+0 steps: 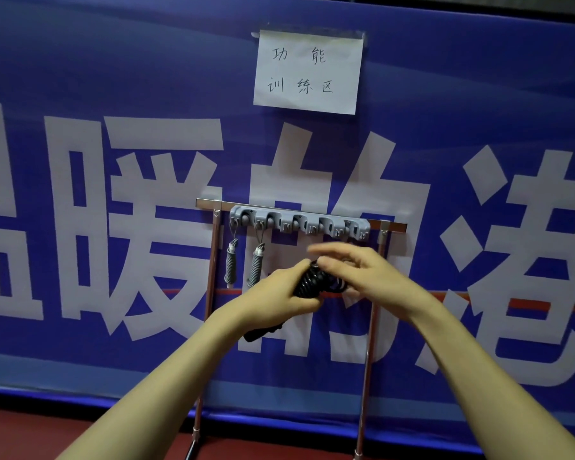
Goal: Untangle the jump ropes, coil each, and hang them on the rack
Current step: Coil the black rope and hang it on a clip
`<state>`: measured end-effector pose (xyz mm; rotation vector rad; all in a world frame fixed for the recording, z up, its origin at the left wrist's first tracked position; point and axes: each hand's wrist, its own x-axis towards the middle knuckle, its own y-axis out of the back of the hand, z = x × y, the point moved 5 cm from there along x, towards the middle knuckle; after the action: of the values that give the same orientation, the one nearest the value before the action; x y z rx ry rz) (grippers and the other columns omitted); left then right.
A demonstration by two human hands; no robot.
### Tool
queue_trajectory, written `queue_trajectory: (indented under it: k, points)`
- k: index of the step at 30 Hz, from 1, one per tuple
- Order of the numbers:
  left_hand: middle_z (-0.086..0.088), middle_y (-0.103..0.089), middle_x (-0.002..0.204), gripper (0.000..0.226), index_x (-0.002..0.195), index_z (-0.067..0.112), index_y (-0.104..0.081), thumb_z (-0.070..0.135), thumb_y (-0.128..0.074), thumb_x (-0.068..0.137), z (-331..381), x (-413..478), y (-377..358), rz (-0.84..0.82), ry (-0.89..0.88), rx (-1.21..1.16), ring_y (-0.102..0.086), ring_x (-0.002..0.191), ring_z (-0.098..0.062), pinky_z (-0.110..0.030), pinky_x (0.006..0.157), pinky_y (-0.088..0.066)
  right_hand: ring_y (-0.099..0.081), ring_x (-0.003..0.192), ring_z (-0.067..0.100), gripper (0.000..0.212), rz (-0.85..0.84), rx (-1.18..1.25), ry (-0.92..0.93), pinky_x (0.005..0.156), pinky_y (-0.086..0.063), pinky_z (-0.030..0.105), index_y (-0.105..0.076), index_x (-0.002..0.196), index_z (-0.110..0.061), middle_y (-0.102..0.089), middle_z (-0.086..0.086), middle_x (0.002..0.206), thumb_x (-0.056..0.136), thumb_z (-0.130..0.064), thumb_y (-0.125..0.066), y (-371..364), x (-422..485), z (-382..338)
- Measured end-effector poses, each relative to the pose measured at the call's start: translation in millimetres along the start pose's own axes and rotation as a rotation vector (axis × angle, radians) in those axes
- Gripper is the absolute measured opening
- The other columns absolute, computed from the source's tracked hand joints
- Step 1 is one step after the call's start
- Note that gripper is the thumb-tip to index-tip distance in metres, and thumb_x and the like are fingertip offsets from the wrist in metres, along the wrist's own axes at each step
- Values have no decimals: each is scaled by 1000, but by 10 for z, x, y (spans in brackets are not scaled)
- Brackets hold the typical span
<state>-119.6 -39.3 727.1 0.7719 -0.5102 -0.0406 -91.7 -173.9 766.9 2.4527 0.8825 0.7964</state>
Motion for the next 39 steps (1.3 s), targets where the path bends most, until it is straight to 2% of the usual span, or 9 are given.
queue_trajectory:
  k: [2,5,11,14,18,23,26,32,39]
  points:
    - [-2,-60,86,44,129,26,-44,20,-62,90,-21,2,-31,-7,20,38,-53,62,-12,-27,56,-48,-63,89,4,16,16,-169,33,77,-54,23,-69,107,-27,-67,-3,101,93,-29,-61,-22,57,-26]
    - [-9,-65,94,43,130,25,-47,18,-63,90,-29,-2,-41,27,19,-17,-55,70,-14,-29,63,-49,-59,92,8,9,125,-373,102,82,-51,26,-68,95,-30,-57,-2,99,91,-34,-62,-11,91,-78]
    - [-3,-60,90,36,121,19,-50,27,-64,88,-120,26,-46,15,66,107,-53,62,-14,-37,61,-52,-48,90,4,22,13,-649,24,76,-41,16,-62,107,-24,-45,-9,99,93,-40,-56,7,98,-91]
    - [0,-59,87,34,119,20,-51,27,-64,89,-115,30,-57,-7,56,100,-52,61,-13,-34,59,-52,-48,89,4,12,-34,-509,44,77,-46,18,-60,98,-24,-44,-8,98,91,-32,-63,8,102,-108]
    - [4,-57,82,36,120,24,-51,31,-64,87,-167,48,-68,2,101,120,-54,60,-14,-36,58,-53,-60,85,22,12,96,-371,104,79,-52,38,-58,88,-15,-61,-1,87,90,-24,-65,10,128,-104]
    - [-3,-59,83,28,112,20,-52,26,-63,87,-269,79,-75,22,173,35,-55,66,-17,-38,66,-53,-58,80,21,14,272,-222,137,77,-51,37,-55,88,-10,-59,3,82,92,-21,-62,-20,134,-103]
    - [1,-58,86,30,113,22,-48,29,-60,87,-304,79,-70,80,188,173,-54,66,-17,-43,72,-54,-60,82,22,10,368,-35,98,82,-53,40,-56,87,-12,-60,3,81,92,-19,-62,10,160,-27]
    - [-1,-62,114,34,120,21,-42,30,-57,90,-313,40,-132,93,139,512,-60,96,-28,-38,76,-46,-55,58,10,20,453,347,-49,61,-51,23,-57,76,-10,-56,1,64,96,-13,-56,65,241,63]
    - [0,-59,92,25,106,19,-41,27,-56,88,-361,116,-147,166,197,397,-58,81,-28,-42,75,-50,-44,41,3,15,505,663,-129,50,-45,20,-59,80,-7,-54,1,69,95,-7,-56,38,352,111]
